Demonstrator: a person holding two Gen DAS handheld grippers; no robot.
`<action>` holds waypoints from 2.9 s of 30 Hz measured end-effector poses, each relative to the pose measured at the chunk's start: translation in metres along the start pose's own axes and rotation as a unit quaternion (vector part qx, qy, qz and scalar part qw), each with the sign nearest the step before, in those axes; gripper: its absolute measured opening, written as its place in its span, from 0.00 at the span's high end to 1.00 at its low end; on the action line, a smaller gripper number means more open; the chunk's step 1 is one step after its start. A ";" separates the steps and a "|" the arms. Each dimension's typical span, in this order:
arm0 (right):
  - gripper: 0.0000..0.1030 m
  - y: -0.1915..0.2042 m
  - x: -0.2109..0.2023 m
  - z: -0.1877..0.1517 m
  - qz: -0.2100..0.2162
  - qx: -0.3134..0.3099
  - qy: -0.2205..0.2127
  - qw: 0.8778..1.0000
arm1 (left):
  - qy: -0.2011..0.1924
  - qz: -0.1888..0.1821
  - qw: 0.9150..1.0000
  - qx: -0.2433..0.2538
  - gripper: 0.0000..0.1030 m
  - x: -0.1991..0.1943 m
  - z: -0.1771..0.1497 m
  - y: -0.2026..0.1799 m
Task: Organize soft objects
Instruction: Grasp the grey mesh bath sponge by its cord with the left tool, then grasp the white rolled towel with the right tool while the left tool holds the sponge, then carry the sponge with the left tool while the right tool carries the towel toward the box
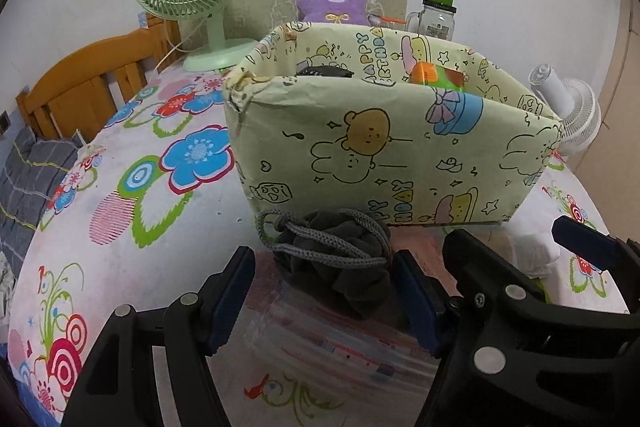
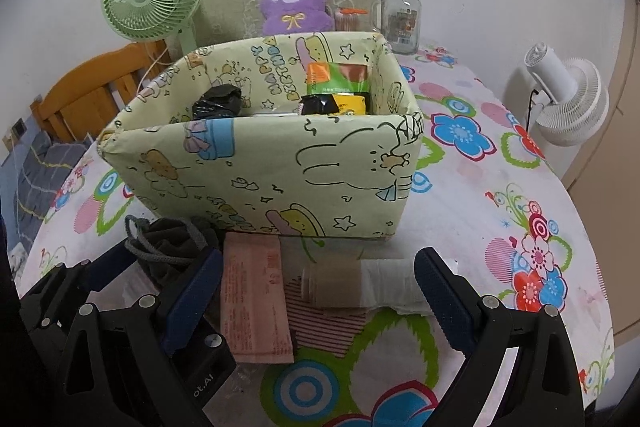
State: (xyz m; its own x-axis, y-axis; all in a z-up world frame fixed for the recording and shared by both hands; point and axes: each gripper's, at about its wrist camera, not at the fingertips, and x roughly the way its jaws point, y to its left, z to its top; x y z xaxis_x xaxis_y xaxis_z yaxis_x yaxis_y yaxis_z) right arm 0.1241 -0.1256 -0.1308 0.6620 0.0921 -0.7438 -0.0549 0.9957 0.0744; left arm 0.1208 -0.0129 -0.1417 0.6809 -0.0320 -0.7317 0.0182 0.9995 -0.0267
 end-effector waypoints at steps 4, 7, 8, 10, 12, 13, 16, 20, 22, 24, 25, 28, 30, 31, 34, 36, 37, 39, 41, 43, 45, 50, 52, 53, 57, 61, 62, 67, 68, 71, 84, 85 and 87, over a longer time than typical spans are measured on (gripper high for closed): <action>0.05 -0.004 0.005 0.001 -0.003 0.006 0.005 1.000 | 0.005 -0.006 1.000 0.001 0.36 0.006 0.001 -0.002; 0.05 -0.004 0.008 0.002 -0.001 0.008 0.006 1.000 | 0.003 -0.012 1.000 0.003 0.43 0.007 0.002 -0.005; 0.05 -0.004 0.008 0.002 0.001 0.009 0.007 1.000 | 0.002 -0.012 1.000 0.004 0.44 0.008 0.002 -0.006; 0.05 -0.004 0.009 0.003 0.006 0.010 0.007 1.000 | -0.001 -0.017 1.000 0.004 0.49 0.007 0.002 -0.005; 0.05 -0.004 0.010 0.003 0.007 0.010 0.007 1.000 | -0.002 -0.018 1.000 0.004 0.51 0.006 0.002 -0.005; 0.05 -0.004 0.010 0.003 0.008 0.010 0.006 1.000 | -0.002 -0.018 1.000 0.004 0.53 0.005 0.002 -0.006; 0.05 -0.006 0.007 0.002 0.011 0.011 0.004 1.000 | -0.007 -0.013 1.000 0.007 0.55 -0.001 0.000 -0.008; 0.05 -0.012 -0.002 0.001 0.017 0.018 -0.005 1.000 | -0.017 -0.015 1.000 0.004 0.56 -0.012 -0.002 -0.012; 0.05 -0.016 -0.007 0.000 0.016 0.021 -0.010 1.000 | -0.025 -0.012 1.000 0.010 0.56 -0.019 -0.002 -0.016; 0.05 -0.020 -0.011 -0.001 0.017 0.025 -0.014 0.999 | -0.031 -0.010 0.999 0.013 0.56 -0.025 -0.002 -0.020; 0.05 -0.022 -0.013 -0.001 0.017 0.026 -0.015 0.999 | -0.034 -0.010 0.999 0.014 0.56 -0.027 -0.003 -0.022; 0.05 -0.029 -0.018 -0.003 0.016 0.029 -0.017 0.999 | -0.041 -0.008 0.999 0.021 0.56 -0.033 -0.004 -0.029; 0.05 -0.034 -0.019 -0.006 0.014 0.029 -0.015 0.999 | -0.042 -0.009 0.999 0.026 0.56 -0.035 -0.006 -0.034; 0.05 -0.036 -0.018 -0.007 0.012 0.030 -0.012 0.999 | -0.040 -0.011 0.999 0.028 0.56 -0.034 -0.008 -0.037; 0.05 -0.044 -0.011 -0.011 0.006 0.037 0.001 0.999 | -0.029 -0.016 0.999 0.033 0.56 -0.029 -0.010 -0.042; 0.05 -0.048 -0.006 -0.012 0.005 0.042 0.010 0.999 | -0.023 -0.014 0.999 0.040 0.56 -0.026 -0.012 -0.047; 0.05 -0.050 -0.004 -0.012 0.005 0.043 0.013 0.999 | -0.022 -0.013 0.999 0.041 0.56 -0.025 -0.012 -0.049; 0.05 -0.052 0.000 -0.013 0.006 0.045 0.017 0.999 | -0.018 -0.012 0.999 0.044 0.56 -0.021 -0.012 -0.051; 0.05 -0.053 0.004 -0.012 0.007 0.047 0.020 0.999 | -0.016 -0.009 0.999 0.048 0.57 -0.018 -0.011 -0.053; 0.05 -0.054 0.009 -0.011 0.005 0.046 0.025 0.999 | -0.014 -0.008 0.998 0.053 0.57 -0.017 -0.011 -0.054; 0.05 -0.054 0.014 -0.010 0.006 0.047 0.031 0.998 | -0.008 -0.014 0.998 0.059 0.57 -0.016 -0.010 -0.055; 0.13 -0.050 0.024 -0.012 0.008 0.041 0.044 0.998 | 0.008 -0.019 0.998 0.057 0.58 -0.007 -0.012 -0.053; 0.24 -0.047 0.022 -0.013 0.007 0.045 0.036 0.998 | 0.011 -0.024 0.998 0.056 0.58 -0.005 -0.013 -0.053; 0.29 -0.046 0.022 -0.013 0.006 0.046 0.035 0.998 | 0.011 -0.025 0.998 0.056 0.58 -0.005 -0.013 -0.053; 0.44 -0.041 0.021 -0.013 0.023 0.041 0.033 0.998 | 0.011 -0.032 0.998 0.055 0.58 -0.004 -0.013 -0.052; 0.66 -0.033 0.016 -0.013 0.038 0.031 0.029 0.998 | 0.011 -0.035 0.998 0.056 0.58 -0.004 -0.014 -0.053; 0.81 -0.032 0.014 -0.014 0.039 0.031 0.027 0.998 | 0.010 -0.036 0.998 0.056 0.59 -0.005 -0.015 -0.054; 0.84 -0.030 0.010 -0.015 0.033 0.022 0.022 0.999 | 0.009 -0.037 0.998 0.053 0.60 -0.008 -0.016 -0.052; 0.85 -0.029 0.009 -0.016 0.033 0.020 0.020 0.999 | 0.010 -0.036 0.998 0.052 0.60 -0.008 -0.017 -0.052; 0.87 -0.026 0.004 -0.017 0.033 0.015 0.014 0.999 | 0.006 -0.038 0.998 0.049 0.60 -0.012 -0.017 -0.050; 0.88 -0.020 -0.028 -0.018 0.033 0.010 -0.020 0.999 | -0.026 -0.042 0.998 0.045 0.60 -0.039 -0.017 -0.045; 0.88 -0.019 -0.031 -0.018 0.033 0.009 -0.023 0.999 | -0.029 -0.042 0.998 0.045 0.60 -0.042 -0.017 -0.045; 0.88 -0.018 -0.037 -0.018 0.031 0.007 -0.029 0.999 | -0.035 -0.042 0.998 0.044 0.60 -0.048 -0.018 -0.045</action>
State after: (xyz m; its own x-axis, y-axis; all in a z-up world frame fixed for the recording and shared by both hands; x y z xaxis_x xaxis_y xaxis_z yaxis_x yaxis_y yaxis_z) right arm 0.0869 -0.1469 -0.1170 0.6992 0.1535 -0.6982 -0.0874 0.9877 0.1296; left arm 0.0746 -0.0560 -0.1176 0.7231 -0.1189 -0.6805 0.1404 0.9898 -0.0238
